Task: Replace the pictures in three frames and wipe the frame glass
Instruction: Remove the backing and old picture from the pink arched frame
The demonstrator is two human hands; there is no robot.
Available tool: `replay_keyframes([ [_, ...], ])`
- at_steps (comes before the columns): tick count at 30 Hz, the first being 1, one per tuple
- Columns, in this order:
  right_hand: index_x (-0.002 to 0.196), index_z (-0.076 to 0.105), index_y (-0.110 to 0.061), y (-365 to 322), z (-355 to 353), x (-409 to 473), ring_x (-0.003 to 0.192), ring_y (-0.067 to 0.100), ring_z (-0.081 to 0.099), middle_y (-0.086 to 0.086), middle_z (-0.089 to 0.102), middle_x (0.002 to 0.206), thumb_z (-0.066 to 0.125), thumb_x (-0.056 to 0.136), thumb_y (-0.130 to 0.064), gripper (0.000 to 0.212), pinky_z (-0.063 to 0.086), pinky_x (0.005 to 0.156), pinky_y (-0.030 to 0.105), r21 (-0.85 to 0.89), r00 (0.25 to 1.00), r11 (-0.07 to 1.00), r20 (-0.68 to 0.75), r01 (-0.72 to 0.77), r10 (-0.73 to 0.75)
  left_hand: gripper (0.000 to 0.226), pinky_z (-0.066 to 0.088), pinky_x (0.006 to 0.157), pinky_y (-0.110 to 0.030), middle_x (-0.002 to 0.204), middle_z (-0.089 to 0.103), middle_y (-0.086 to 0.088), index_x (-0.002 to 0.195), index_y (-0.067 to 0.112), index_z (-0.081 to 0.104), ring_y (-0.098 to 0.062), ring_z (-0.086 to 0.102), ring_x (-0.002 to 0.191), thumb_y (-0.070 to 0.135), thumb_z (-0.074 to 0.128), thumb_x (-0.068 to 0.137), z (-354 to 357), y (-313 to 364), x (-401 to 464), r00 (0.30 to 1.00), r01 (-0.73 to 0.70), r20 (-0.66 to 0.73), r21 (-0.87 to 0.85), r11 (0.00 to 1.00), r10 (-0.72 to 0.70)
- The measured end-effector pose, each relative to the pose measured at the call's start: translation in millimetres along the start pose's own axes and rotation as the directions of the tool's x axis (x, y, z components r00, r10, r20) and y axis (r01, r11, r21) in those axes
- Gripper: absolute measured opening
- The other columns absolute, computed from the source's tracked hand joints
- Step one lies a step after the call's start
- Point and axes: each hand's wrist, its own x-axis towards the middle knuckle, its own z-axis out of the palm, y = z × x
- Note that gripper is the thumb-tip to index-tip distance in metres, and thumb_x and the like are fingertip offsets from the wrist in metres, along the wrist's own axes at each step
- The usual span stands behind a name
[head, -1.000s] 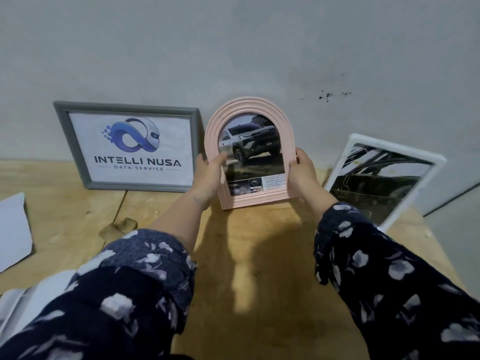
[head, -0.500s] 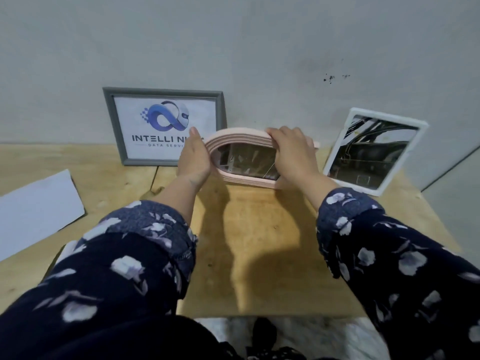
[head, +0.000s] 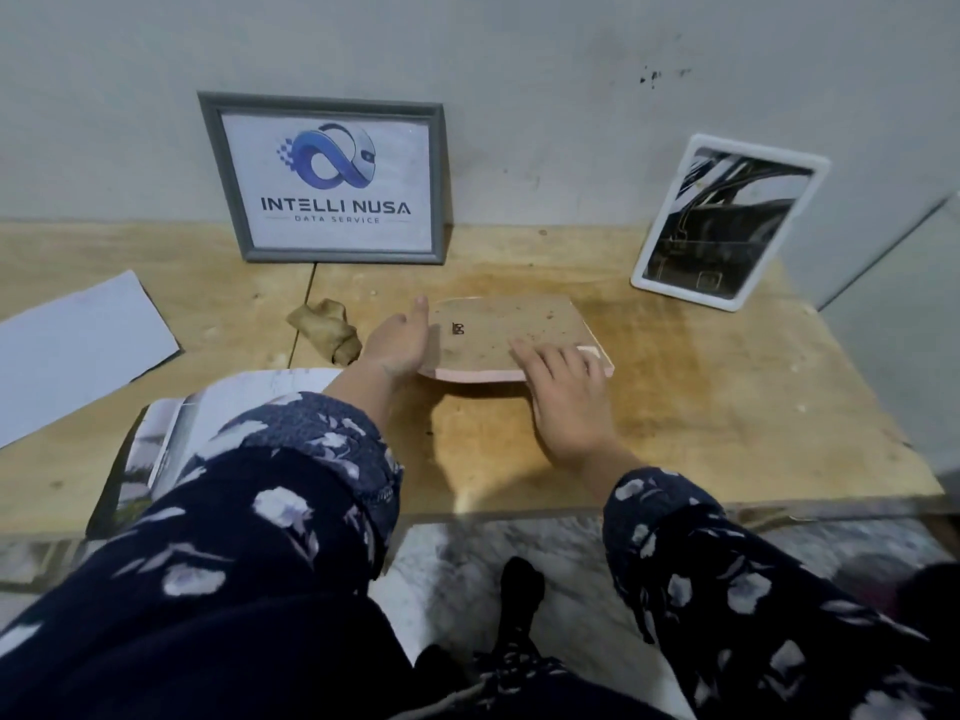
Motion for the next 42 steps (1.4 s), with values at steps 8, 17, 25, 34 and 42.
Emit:
replay_keyframes([
  [8,0.129,0.055,-0.016,6.2,30.2,-30.9,0.104,0.025,0.055,0.003,0.061,0.114,0.059,0.086,-0.006,0.045,0.042,0.089,0.038,0.187,0.995,0.982,0.091,0.015,-0.032,0.06,0.037,0.106,-0.048,0.145,0.04,-0.016,0.14,0.003,0.039,-0.038,0.042,0.128,0.046,0.038,0.098,22.2,-40.5,-10.6,0.997,-0.053,0.076,0.283,0.958,0.032],
  [17,0.146,0.024,-0.011,45.2,2.6,20.3,0.136,0.032,0.026,0.005,0.028,0.152,0.074,0.075,-0.04,0.091,0.028,0.109,0.041,0.156,0.735,0.871,0.616,-0.466,0.283,0.045,0.032,0.104,-0.048,0.142,0.03,-0.013,0.135,0.012,0.041,-0.035,0.021,0.133,0.035,0.044,0.095,31.0,-38.0,-10.3,0.998,0.054,-0.038,0.368,0.928,-0.043],
  [25,0.132,0.039,-0.014,60.7,1.2,33.1,0.12,0.029,0.046,0.005,0.053,0.129,0.088,0.059,-0.026,0.088,0.045,0.098,0.041,0.162,0.711,0.865,0.65,-0.475,0.269,0.049,0.039,0.104,-0.043,0.132,0.043,-0.016,0.126,0.004,0.053,-0.035,0.035,0.125,0.031,0.053,0.085,34.5,-1.0,-2.9,0.94,0.328,-0.094,-0.022,0.944,-0.329],
  [34,0.117,0.045,-0.012,60.8,0.6,34.3,0.105,0.026,0.052,0.007,0.054,0.117,0.085,0.065,-0.036,0.07,0.042,0.078,0.031,0.087,0.738,0.928,0.635,-0.362,0.228,0.074,0.052,0.092,-0.044,0.123,0.058,-0.016,0.121,0.005,0.058,-0.036,0.053,0.117,0.04,0.081,0.06,35.9,-10.3,34.4,0.901,0.426,-0.1,0.026,0.904,-0.421],
  [42,0.131,0.043,-0.011,59.0,2.2,36.8,0.12,0.028,0.046,0.008,0.043,0.14,0.087,0.06,-0.036,0.088,0.043,0.094,0.033,0.07,0.71,0.915,0.655,-0.396,0.258,0.081,0.047,0.097,-0.046,0.132,0.05,-0.02,0.136,0.0,0.028,-0.039,0.05,0.121,0.016,0.081,0.076,22.9,4.3,11.9,0.944,0.276,-0.134,-0.183,0.944,-0.302],
])
